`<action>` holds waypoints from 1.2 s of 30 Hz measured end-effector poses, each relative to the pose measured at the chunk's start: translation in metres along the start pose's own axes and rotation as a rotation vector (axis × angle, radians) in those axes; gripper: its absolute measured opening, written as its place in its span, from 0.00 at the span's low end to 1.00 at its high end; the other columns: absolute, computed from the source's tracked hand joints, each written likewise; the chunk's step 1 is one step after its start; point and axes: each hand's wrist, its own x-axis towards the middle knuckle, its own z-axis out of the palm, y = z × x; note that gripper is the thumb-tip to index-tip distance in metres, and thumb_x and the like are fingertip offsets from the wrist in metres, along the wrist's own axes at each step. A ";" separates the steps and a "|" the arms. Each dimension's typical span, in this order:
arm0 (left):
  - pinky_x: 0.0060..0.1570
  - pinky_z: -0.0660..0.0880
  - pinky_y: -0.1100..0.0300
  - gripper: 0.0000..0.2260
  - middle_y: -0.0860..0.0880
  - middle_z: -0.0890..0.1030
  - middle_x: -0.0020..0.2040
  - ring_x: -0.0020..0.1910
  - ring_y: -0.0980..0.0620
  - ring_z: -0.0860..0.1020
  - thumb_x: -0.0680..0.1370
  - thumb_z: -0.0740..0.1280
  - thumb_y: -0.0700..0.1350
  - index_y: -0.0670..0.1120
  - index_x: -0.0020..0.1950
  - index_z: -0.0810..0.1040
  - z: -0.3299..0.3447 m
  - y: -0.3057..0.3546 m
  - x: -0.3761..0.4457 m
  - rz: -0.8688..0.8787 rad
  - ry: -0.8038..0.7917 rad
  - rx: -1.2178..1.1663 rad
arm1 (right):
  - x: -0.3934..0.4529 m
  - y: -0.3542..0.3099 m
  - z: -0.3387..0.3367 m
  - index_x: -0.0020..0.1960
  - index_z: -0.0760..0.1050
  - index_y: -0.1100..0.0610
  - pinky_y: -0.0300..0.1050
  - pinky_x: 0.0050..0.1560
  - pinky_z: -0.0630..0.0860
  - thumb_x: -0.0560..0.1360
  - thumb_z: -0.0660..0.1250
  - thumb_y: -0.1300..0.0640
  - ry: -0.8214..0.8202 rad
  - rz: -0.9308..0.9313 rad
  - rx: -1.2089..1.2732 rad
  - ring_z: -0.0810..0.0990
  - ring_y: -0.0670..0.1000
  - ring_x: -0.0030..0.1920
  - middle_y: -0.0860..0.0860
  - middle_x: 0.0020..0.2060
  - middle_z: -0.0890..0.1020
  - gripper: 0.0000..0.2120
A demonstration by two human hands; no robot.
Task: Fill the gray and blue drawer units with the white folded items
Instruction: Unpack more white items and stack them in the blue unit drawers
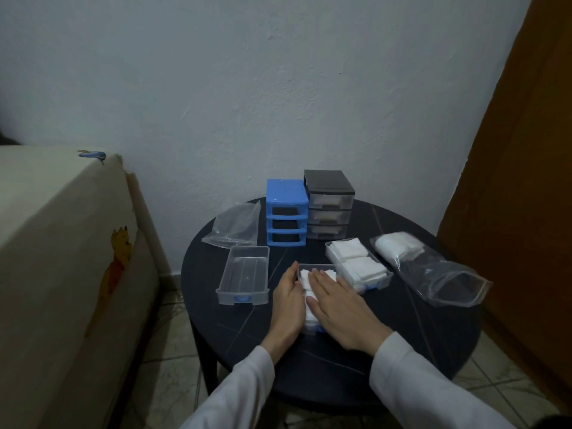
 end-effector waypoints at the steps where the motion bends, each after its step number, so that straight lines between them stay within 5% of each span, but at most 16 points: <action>1: 0.68 0.61 0.63 0.20 0.47 0.68 0.72 0.69 0.54 0.66 0.80 0.54 0.35 0.44 0.73 0.63 0.000 0.000 0.000 0.002 0.001 0.003 | 0.001 0.000 0.001 0.76 0.41 0.59 0.43 0.73 0.38 0.64 0.18 0.36 0.002 0.004 0.007 0.44 0.47 0.76 0.53 0.76 0.46 0.48; 3: 0.67 0.61 0.64 0.20 0.48 0.67 0.72 0.69 0.55 0.66 0.80 0.54 0.36 0.44 0.73 0.63 -0.001 0.001 -0.002 0.010 0.008 0.007 | 0.000 0.000 0.001 0.76 0.41 0.59 0.42 0.73 0.38 0.68 0.21 0.36 0.013 0.009 0.043 0.44 0.46 0.76 0.52 0.77 0.46 0.44; 6: 0.69 0.61 0.62 0.20 0.48 0.67 0.72 0.69 0.55 0.66 0.81 0.54 0.36 0.43 0.73 0.63 -0.001 0.002 -0.006 0.025 0.013 0.015 | -0.001 0.000 -0.001 0.76 0.43 0.58 0.39 0.72 0.37 0.82 0.40 0.46 0.029 0.042 0.136 0.44 0.44 0.76 0.51 0.77 0.47 0.27; 13: 0.63 0.61 0.68 0.20 0.47 0.67 0.72 0.69 0.54 0.66 0.81 0.53 0.37 0.43 0.74 0.61 -0.001 0.003 -0.011 0.085 0.017 0.164 | -0.004 0.007 -0.006 0.76 0.49 0.54 0.30 0.68 0.41 0.82 0.50 0.49 0.111 0.051 0.546 0.48 0.38 0.73 0.45 0.76 0.52 0.25; 23: 0.64 0.64 0.61 0.20 0.42 0.70 0.69 0.68 0.46 0.69 0.80 0.52 0.32 0.40 0.72 0.64 0.017 0.019 0.017 0.058 0.171 0.263 | -0.014 0.095 -0.043 0.70 0.64 0.55 0.47 0.67 0.64 0.77 0.61 0.60 0.281 0.349 0.510 0.67 0.52 0.67 0.53 0.69 0.68 0.22; 26: 0.58 0.66 0.61 0.19 0.39 0.74 0.65 0.63 0.44 0.72 0.78 0.52 0.30 0.38 0.67 0.69 0.021 0.023 0.026 0.058 0.221 0.275 | -0.007 0.128 -0.050 0.70 0.64 0.53 0.53 0.68 0.65 0.77 0.62 0.57 0.244 0.533 0.420 0.68 0.55 0.67 0.54 0.69 0.67 0.23; 30: 0.53 0.67 0.60 0.18 0.38 0.76 0.61 0.59 0.43 0.74 0.76 0.52 0.28 0.37 0.61 0.73 0.023 0.022 0.038 0.039 0.255 0.292 | 0.004 0.164 -0.050 0.75 0.54 0.49 0.61 0.71 0.54 0.77 0.61 0.46 0.023 0.667 0.228 0.59 0.59 0.73 0.56 0.74 0.59 0.30; 36: 0.70 0.62 0.52 0.21 0.39 0.67 0.71 0.69 0.43 0.67 0.78 0.52 0.30 0.37 0.71 0.65 0.029 0.025 0.048 0.103 0.278 0.339 | 0.006 0.176 -0.038 0.76 0.44 0.45 0.62 0.70 0.53 0.74 0.60 0.35 -0.127 0.737 0.231 0.53 0.63 0.73 0.60 0.74 0.55 0.39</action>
